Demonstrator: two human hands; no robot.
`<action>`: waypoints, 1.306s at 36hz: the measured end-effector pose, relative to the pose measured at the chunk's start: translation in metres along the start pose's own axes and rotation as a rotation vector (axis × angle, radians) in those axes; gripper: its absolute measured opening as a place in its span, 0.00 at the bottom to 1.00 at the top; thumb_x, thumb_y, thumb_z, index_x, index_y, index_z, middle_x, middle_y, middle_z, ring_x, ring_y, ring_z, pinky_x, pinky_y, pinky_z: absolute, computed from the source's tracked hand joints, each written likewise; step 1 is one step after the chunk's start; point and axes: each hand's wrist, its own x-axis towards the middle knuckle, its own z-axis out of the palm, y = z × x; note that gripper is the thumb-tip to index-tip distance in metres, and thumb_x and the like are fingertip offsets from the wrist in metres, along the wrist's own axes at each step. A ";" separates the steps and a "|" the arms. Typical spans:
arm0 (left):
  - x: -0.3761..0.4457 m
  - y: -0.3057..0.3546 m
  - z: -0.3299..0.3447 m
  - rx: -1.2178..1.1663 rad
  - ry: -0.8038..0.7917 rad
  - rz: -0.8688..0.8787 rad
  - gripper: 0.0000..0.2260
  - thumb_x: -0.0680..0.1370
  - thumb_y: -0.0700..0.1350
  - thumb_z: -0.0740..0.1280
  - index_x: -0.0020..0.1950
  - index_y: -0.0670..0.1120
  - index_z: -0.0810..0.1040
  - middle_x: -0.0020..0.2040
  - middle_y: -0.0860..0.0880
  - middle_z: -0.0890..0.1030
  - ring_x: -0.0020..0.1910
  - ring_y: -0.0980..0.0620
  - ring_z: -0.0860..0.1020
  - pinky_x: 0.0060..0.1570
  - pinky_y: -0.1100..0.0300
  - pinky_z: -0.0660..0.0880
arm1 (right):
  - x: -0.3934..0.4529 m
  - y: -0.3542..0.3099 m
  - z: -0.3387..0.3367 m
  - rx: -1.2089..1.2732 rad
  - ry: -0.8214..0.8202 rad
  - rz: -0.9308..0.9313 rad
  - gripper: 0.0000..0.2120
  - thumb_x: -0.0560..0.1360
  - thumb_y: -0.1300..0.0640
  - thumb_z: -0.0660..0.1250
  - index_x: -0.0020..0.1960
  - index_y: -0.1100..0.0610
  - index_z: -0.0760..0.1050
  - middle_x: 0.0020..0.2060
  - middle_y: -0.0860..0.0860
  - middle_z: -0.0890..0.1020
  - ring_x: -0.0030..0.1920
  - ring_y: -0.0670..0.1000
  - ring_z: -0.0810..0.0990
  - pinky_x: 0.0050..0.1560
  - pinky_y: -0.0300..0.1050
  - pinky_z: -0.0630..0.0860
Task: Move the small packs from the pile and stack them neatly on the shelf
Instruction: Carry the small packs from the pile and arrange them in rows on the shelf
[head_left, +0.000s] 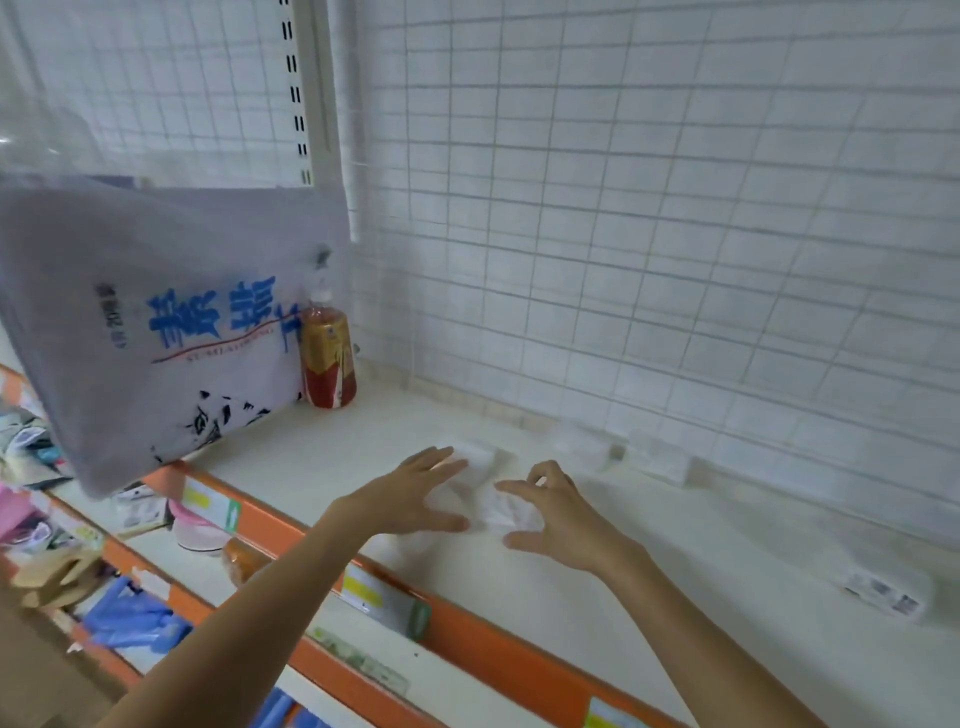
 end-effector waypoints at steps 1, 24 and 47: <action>0.004 -0.006 -0.001 -0.004 -0.002 0.020 0.48 0.60 0.77 0.60 0.75 0.58 0.51 0.76 0.56 0.47 0.75 0.56 0.44 0.73 0.55 0.49 | 0.002 -0.001 0.000 0.009 0.013 0.019 0.29 0.72 0.47 0.70 0.71 0.46 0.65 0.59 0.48 0.62 0.63 0.48 0.63 0.61 0.36 0.61; 0.017 -0.058 -0.052 -0.284 -0.116 0.248 0.12 0.79 0.52 0.60 0.51 0.46 0.79 0.45 0.50 0.81 0.43 0.54 0.77 0.39 0.68 0.68 | 0.016 -0.055 0.027 0.463 0.417 0.439 0.08 0.80 0.56 0.56 0.52 0.49 0.74 0.48 0.51 0.80 0.41 0.44 0.77 0.32 0.27 0.70; 0.015 -0.066 -0.019 -0.164 0.060 0.495 0.39 0.59 0.64 0.66 0.66 0.48 0.68 0.52 0.54 0.69 0.53 0.53 0.66 0.52 0.63 0.64 | -0.022 -0.085 0.043 0.047 0.386 0.582 0.34 0.68 0.54 0.71 0.70 0.51 0.61 0.59 0.49 0.67 0.62 0.51 0.62 0.65 0.46 0.64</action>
